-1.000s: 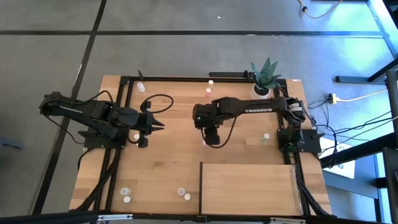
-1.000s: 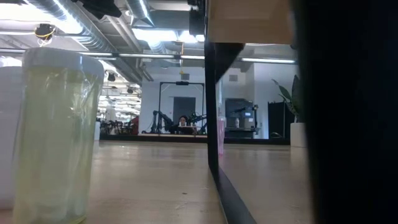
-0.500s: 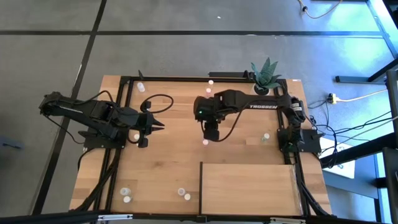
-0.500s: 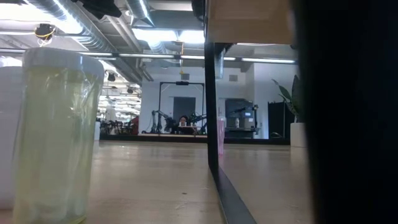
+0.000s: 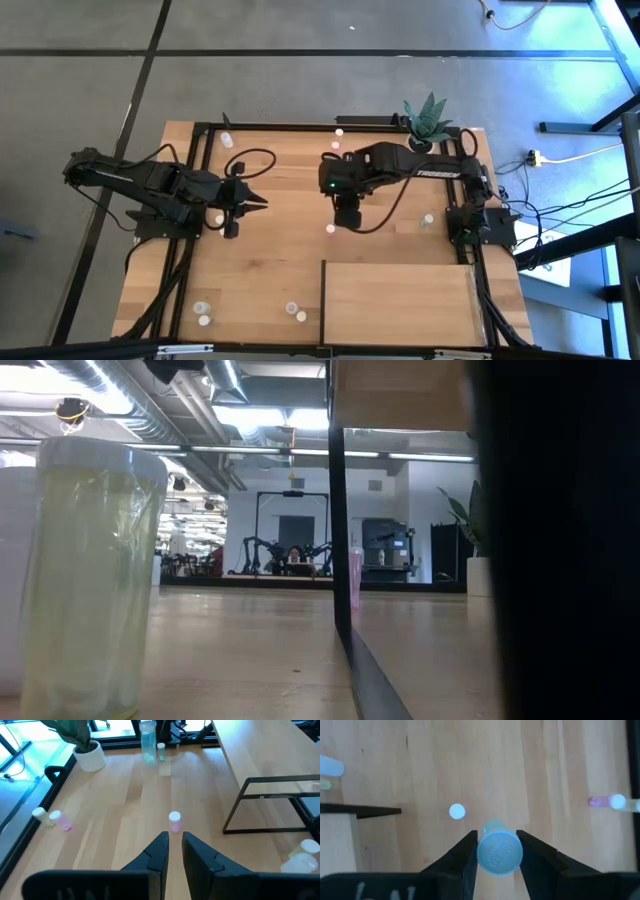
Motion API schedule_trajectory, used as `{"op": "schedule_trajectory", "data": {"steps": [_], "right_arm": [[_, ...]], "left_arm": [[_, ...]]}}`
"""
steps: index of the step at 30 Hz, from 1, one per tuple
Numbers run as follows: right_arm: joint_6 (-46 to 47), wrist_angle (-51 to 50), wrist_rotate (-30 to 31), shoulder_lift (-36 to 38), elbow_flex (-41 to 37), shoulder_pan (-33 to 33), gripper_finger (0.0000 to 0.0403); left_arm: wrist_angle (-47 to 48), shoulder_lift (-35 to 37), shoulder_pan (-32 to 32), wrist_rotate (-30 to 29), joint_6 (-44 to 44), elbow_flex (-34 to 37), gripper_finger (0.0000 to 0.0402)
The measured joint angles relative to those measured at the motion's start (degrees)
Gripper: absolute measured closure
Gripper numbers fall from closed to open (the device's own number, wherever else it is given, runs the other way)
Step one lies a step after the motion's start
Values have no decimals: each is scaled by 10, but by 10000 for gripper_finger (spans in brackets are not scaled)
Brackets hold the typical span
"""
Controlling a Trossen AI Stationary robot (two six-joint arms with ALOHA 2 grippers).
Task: Pick and place medicine bottles onto shelf by color
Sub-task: Put the top left blue pill bottle on the shelf
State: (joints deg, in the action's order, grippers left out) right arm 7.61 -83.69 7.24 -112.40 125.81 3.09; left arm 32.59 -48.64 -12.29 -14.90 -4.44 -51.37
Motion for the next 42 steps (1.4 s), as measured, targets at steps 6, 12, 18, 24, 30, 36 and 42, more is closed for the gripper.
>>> {"op": "schedule_trajectory", "data": {"steps": [6,12,18,24,30,36,42], "right_arm": [[24,-65,7,3,27,0,274],[-4,-63,16,40,24,0,274],[-13,-63,28,90,23,0,274],[13,-63,28,155,-20,6,274],[102,-64,28,234,-140,35,274],[253,-64,36,298,-206,91,274],[331,-62,33,309,-217,155,274]], "left_arm": [[-1,0,0,0,-2,0,354],[-6,0,0,0,-34,0,354],[-45,0,0,0,-45,0,354],[-84,0,0,0,-45,0,354],[-107,-3,0,0,-45,0,354],[-135,-19,0,11,-42,0,354],[-160,-53,0,25,-40,0,354]]}}
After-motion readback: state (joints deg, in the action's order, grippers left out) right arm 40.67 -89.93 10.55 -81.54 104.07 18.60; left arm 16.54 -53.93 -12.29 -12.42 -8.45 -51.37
